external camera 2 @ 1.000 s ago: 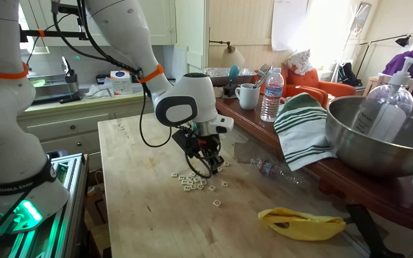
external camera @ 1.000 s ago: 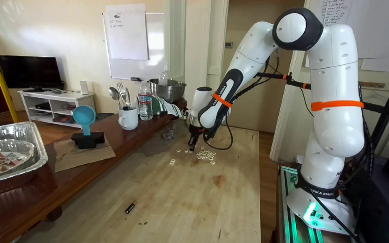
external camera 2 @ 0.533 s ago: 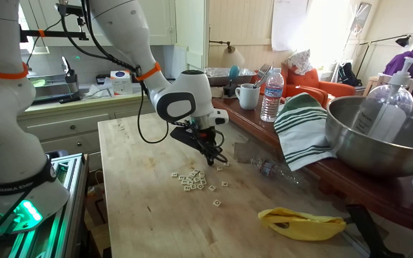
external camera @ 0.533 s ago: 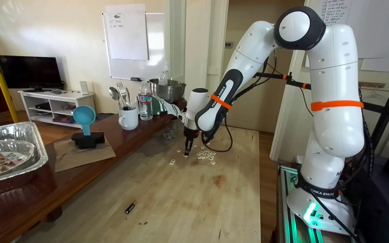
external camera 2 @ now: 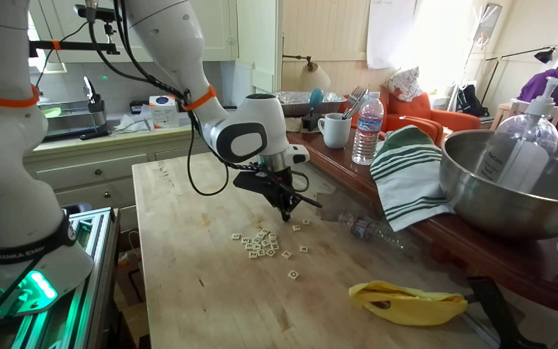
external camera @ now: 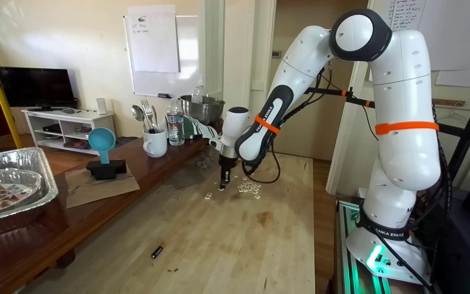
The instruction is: Create a three letter word using the tiles.
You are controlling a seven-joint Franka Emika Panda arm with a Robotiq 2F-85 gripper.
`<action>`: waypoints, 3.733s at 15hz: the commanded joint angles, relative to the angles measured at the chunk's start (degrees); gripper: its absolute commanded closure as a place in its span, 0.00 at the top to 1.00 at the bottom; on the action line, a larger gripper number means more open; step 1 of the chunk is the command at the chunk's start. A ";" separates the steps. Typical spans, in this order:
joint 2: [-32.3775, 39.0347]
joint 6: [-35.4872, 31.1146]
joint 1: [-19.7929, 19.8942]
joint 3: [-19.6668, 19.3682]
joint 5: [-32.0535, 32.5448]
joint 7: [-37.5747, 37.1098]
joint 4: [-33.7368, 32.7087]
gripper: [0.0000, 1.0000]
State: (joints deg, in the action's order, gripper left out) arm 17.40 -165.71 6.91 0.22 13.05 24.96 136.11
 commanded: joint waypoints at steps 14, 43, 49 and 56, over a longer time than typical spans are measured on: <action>0.91 -0.57 0.27 0.40 -9.40 -11.94 -1.20 0.00; 6.03 -6.64 -3.75 -0.18 -1.79 -9.84 -4.47 0.00; 6.00 -6.55 -3.03 0.72 0.38 -5.68 -4.24 0.00; 5.92 -6.60 -2.26 2.16 1.04 -1.07 -3.88 0.00</action>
State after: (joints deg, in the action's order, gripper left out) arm 21.31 -170.79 3.91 1.27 12.89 22.16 132.15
